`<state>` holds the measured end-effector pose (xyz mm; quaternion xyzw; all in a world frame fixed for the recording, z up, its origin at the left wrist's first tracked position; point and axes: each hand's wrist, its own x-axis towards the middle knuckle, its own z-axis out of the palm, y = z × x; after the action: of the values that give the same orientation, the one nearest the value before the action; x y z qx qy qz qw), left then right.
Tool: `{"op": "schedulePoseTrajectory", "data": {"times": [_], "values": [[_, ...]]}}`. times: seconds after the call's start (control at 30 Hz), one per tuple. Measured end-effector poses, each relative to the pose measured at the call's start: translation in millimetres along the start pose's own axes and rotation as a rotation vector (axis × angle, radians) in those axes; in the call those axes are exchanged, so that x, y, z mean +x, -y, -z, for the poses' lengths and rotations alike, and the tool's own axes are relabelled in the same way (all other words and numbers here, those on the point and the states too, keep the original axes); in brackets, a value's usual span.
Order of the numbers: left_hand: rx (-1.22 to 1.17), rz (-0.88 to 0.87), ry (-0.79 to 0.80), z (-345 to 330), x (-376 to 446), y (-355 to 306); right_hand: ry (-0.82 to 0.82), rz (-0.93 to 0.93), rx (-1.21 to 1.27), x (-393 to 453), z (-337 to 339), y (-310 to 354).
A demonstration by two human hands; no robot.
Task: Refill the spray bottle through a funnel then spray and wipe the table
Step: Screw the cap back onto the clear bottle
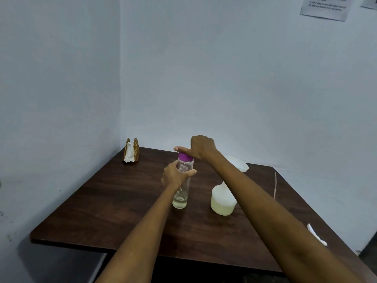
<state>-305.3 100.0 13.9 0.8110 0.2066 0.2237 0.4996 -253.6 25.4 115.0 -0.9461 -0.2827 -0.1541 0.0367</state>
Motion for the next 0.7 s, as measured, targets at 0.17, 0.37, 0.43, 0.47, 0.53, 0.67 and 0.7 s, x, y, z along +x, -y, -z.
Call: {"op": "schedulePoseTrajectory", "data": {"times": [0.17, 0.37, 0.43, 0.47, 0.53, 0.67, 0.7], "values": [[0.016, 0.011, 0.037, -1, 7, 0, 0.087, 0.166, 0.121, 2, 10, -16], [0.013, 0.001, 0.024, -2, 2, 0, 0.261, 0.219, 0.257, -2, 9, -19], [0.023, 0.018, 0.02, -2, 3, -1, 0.164, 0.155, 0.15, -4, 4, -17], [0.033, 0.021, 0.02, -2, 4, 0, 0.105, 0.13, 0.114, -5, 0, -16], [0.034, 0.013, 0.024, -3, 4, 0, -0.01, 0.099, 0.119, -8, -4, -17], [0.03, 0.008, 0.018, -3, 4, 0, -0.051, 0.097, 0.207, -11, 4, -20], [0.037, 0.008, 0.017, -3, 4, 0, -0.011, 0.128, 0.219, -11, 7, -20]]}}
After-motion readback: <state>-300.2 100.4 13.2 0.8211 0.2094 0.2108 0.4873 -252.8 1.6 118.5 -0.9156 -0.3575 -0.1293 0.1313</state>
